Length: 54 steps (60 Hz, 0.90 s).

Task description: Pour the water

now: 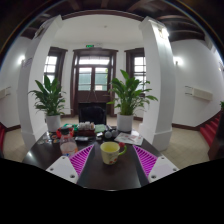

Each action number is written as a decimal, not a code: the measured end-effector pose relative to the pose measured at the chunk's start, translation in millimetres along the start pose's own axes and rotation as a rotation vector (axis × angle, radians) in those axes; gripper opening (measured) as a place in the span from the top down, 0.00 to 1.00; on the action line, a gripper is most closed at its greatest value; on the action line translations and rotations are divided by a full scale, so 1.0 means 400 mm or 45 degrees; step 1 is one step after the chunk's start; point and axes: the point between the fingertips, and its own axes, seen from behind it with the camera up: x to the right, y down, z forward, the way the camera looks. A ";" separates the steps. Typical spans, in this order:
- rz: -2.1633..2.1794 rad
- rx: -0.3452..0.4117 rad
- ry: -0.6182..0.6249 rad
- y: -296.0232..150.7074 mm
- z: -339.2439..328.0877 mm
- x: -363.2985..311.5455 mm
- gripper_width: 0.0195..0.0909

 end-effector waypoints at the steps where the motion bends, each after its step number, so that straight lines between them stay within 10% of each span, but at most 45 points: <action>1: 0.001 -0.004 -0.007 0.004 0.000 -0.006 0.23; 19: 0.046 -0.065 -0.216 0.200 0.017 -0.296 0.22; 54: -0.025 0.025 -0.293 0.174 0.271 -0.451 0.28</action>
